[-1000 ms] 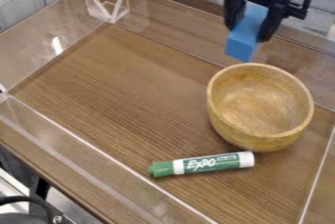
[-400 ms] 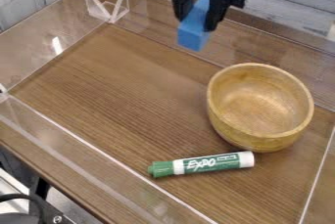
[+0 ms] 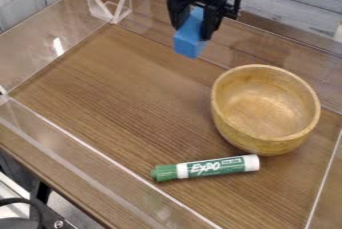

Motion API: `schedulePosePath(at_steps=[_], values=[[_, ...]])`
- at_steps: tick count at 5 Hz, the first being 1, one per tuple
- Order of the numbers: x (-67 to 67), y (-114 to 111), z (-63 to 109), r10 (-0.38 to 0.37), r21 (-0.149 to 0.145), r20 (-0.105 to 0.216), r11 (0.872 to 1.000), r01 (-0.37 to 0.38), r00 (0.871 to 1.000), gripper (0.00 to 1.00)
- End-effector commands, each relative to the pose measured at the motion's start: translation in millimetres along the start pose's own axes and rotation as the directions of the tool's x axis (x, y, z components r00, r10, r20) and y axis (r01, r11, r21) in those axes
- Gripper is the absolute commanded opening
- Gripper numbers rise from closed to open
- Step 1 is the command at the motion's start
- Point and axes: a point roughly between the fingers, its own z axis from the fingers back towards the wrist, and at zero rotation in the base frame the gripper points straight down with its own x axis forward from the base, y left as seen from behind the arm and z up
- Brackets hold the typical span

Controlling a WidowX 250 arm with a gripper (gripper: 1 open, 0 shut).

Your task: Remove the blue block from inside the brown bowl and put it on the table

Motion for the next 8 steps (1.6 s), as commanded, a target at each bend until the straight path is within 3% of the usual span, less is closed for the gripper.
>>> schedulePosePath(at_steps=[1, 5, 7, 8], values=[[6.7, 7.6, 5.5, 0.004, 0.015, 0.055, 1.000, -0.005, 0.998, 0.00], [2.7, 10.1, -32.3, -0.013, 0.038, 0.083, 0.999, 0.010, 0.996, 0.00], [2.5, 10.2, -40.7, -0.027, 0.038, 0.096, 0.999, 0.023, 0.995, 0.00], [2.7, 10.3, -43.3, -0.033, 0.039, 0.103, 0.999, 0.029, 0.994, 1.00]])
